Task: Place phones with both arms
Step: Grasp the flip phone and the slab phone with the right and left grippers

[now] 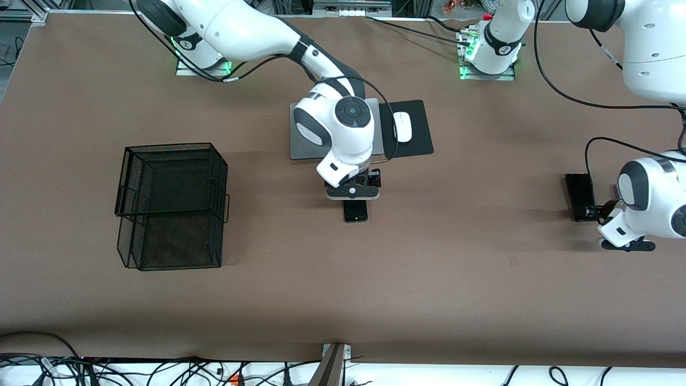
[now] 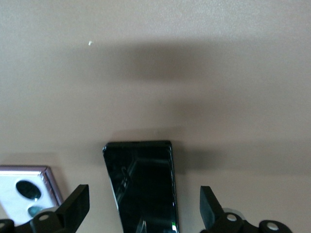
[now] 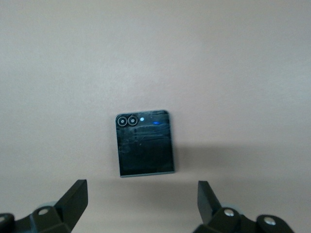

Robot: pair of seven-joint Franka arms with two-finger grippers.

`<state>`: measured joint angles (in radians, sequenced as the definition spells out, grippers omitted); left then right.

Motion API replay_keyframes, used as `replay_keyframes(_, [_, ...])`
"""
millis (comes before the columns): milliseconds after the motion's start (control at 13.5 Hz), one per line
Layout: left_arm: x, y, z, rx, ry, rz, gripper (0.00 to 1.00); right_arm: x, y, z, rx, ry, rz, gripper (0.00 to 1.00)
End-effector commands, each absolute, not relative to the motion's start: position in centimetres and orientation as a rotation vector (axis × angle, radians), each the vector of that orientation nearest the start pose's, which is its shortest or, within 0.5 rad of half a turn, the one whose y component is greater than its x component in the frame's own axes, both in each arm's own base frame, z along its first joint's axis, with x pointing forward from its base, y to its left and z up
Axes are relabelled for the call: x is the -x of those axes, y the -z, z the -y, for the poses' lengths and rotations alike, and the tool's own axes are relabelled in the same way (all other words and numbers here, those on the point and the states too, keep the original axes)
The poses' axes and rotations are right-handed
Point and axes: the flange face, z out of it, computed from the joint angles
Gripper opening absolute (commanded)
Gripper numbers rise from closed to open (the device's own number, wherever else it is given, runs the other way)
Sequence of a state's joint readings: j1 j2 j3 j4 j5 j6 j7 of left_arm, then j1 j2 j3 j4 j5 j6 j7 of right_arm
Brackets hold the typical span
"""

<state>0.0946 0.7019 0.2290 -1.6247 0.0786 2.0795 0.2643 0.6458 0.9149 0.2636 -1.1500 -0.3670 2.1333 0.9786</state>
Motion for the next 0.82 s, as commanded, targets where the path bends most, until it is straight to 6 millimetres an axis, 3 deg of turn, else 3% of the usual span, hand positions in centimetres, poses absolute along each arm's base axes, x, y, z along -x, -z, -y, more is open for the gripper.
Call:
replay_keyframes(0, [-59.5, -20.9, -20.4, 3.018, -0.304, -0.042, 1.0, -54.0, -24.0, -57.0, 3.104, 0.311, 0.024, 1.0])
replay_keyframes(223, [-56.8, -20.2, -21.3, 3.054, -0.192, 0.047, 1.0, -54.0, -21.4, -57.0, 3.108, 0.357, 0.143, 1.0])
replay_keyframes(372, [-56.1, -19.9, -21.1, 3.061, -0.193, 0.058, 1.0, -54.5, -19.9, -56.6, 3.101, 0.377, 0.155, 1.0])
replay_keyframes(743, [-55.6, -18.3, -21.0, 3.086, -0.217, 0.107, 1.0, -55.0, -18.1, -56.2, 3.075, 0.394, 0.135, 1.0])
